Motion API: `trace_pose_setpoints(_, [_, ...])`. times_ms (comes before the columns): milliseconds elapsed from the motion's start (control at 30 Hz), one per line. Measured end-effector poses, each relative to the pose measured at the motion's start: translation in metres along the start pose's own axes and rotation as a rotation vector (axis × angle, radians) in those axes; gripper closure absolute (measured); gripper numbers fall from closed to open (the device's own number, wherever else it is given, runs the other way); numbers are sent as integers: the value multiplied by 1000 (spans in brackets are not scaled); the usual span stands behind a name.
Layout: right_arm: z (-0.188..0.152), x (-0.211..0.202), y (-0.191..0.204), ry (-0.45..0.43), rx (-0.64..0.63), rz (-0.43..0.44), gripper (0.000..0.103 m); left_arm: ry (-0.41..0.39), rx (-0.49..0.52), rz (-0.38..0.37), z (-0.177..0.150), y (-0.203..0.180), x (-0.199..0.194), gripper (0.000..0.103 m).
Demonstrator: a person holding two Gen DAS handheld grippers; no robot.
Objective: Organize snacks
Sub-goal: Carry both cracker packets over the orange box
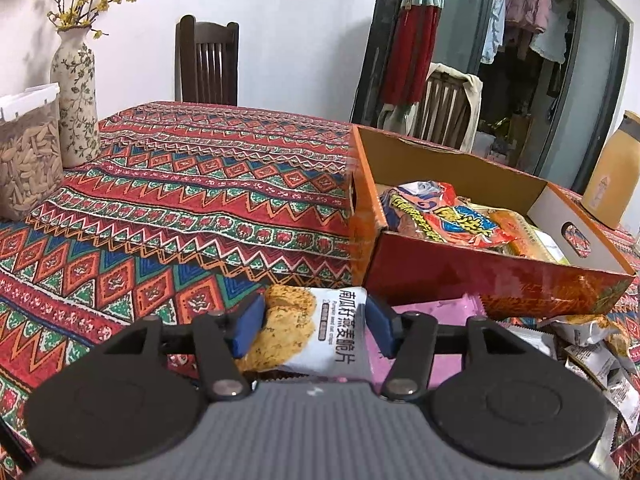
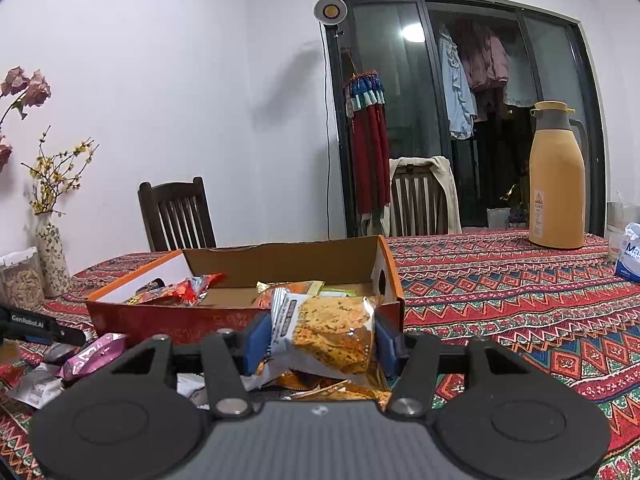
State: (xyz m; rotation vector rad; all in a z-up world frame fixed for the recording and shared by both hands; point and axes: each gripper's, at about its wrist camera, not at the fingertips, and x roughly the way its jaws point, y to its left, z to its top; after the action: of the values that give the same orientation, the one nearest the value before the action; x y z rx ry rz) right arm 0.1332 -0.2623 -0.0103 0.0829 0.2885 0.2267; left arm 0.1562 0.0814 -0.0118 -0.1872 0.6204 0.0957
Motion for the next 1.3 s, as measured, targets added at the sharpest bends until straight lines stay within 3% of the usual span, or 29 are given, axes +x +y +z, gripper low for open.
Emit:
trace_pose_setpoints(200, [0, -1, -1, -1, -2, -3, 49, 42, -13, 45, -1, 3, 10, 38])
trace_pose_setpoints(300, [0, -2, -1, -3, -2, -5, 49, 40, -5, 53, -2, 2, 9, 43])
trace_pose_setpoints(433, [0, -1, 0, 0, -10, -6, 49, 13, -3, 41, -2, 2, 2, 56])
trace_pose_setpoints(633, [0, -3, 6, -5, -38, -13, 49, -16, 21, 57, -3, -2, -6, 58])
trace_pose_setpoints(967, [6, -12, 11, -36, -47, -5, 49, -138, 66, 33, 8, -19, -41, 58])
trace_pose_setpoints(1300, [46, 8, 27, -95, -81, 21, 49, -235, 121, -45, 49, -69, -48, 58])
